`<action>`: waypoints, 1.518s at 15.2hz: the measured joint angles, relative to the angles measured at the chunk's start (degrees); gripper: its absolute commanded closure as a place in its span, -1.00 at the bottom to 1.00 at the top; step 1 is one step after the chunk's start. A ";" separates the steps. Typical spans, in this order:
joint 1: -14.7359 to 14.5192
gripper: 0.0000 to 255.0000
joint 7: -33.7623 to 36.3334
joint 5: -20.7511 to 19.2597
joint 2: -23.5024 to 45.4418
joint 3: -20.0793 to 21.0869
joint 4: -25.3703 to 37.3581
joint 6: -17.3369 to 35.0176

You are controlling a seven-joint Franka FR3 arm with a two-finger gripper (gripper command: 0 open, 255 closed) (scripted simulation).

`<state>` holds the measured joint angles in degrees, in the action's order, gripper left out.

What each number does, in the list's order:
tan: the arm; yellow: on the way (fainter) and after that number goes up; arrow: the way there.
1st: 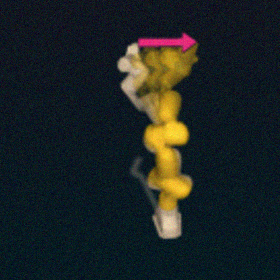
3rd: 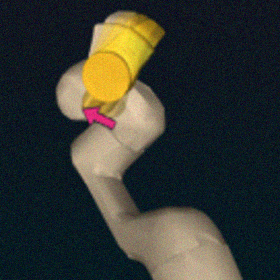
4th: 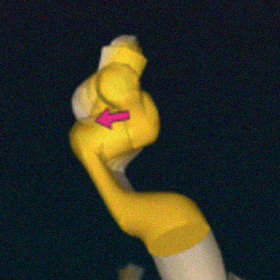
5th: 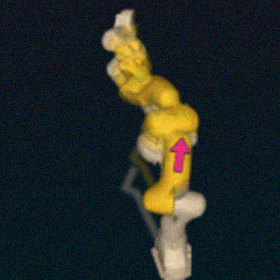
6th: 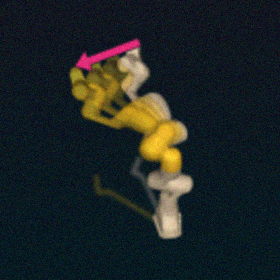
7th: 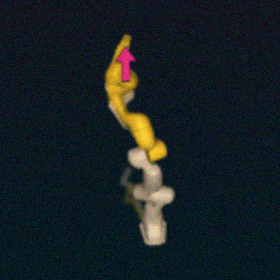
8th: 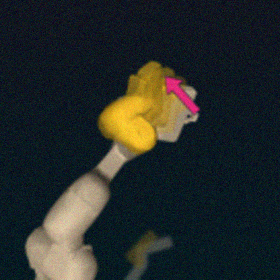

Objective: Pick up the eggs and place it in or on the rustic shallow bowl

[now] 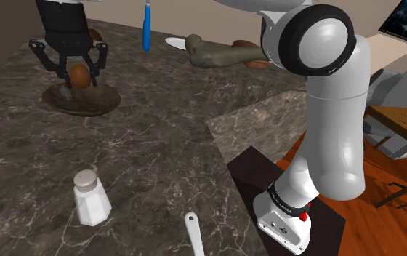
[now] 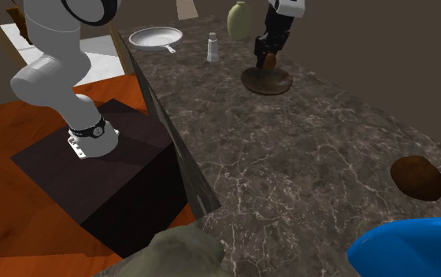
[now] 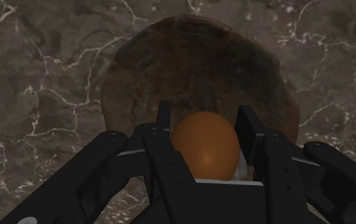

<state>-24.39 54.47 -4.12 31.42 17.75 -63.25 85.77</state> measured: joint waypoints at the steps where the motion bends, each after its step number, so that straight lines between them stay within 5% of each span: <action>1: 0.11 1.00 -0.03 0.02 -0.09 -0.01 -1.04 0.93; 9: 0.53 1.00 -0.17 0.18 -0.82 -0.01 -4.44 3.61; 10: 0.53 -1.00 -0.17 0.18 -0.82 -0.01 -4.44 3.62; 16: 0.54 -1.00 -0.18 0.18 -0.83 -0.01 -4.45 3.63; 23: -1.27 -1.00 -0.08 -0.81 3.71 -0.28 10.07 -6.27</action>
<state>-25.66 54.39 -4.93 35.12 17.47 -53.18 79.50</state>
